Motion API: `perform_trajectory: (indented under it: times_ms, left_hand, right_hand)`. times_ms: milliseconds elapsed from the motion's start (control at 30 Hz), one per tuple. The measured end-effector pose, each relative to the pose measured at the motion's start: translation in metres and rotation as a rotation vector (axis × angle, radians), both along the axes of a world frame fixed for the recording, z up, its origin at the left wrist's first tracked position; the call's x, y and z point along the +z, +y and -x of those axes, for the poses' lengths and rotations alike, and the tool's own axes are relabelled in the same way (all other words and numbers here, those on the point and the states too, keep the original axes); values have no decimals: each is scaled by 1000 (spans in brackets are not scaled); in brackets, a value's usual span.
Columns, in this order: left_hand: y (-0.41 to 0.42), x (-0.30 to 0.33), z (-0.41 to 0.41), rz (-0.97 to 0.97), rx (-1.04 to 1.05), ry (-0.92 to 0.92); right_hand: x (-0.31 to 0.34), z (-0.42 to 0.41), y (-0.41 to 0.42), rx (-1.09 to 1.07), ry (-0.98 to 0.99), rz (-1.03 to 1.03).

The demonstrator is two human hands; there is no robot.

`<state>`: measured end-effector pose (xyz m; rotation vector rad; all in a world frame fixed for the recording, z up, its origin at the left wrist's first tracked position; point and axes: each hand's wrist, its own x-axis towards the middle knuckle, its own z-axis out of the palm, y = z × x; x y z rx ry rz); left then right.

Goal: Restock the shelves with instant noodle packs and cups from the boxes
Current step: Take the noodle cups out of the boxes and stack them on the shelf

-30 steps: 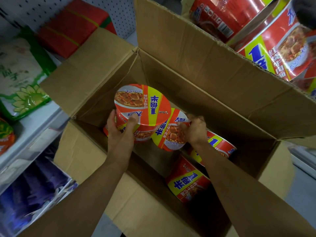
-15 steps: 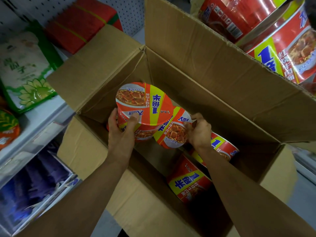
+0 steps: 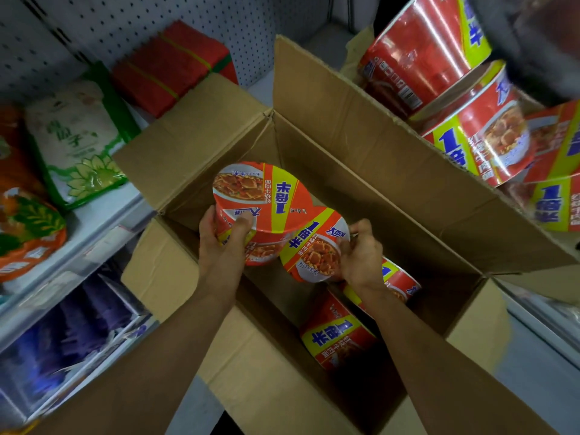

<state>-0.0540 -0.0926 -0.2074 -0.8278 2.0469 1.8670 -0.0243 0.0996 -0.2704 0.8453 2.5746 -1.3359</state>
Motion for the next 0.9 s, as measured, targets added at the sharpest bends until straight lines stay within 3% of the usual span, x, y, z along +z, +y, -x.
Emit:
perform_trajectory:
  times_ms: [533, 900]
  left_hand:
    - [-15, 124, -47, -55, 171, 107]
    - [-90, 211, -100, -93, 323, 188]
  right_hand:
    - [155, -23, 2, 78, 144, -80]
    - [256, -32, -61, 151, 186, -81]
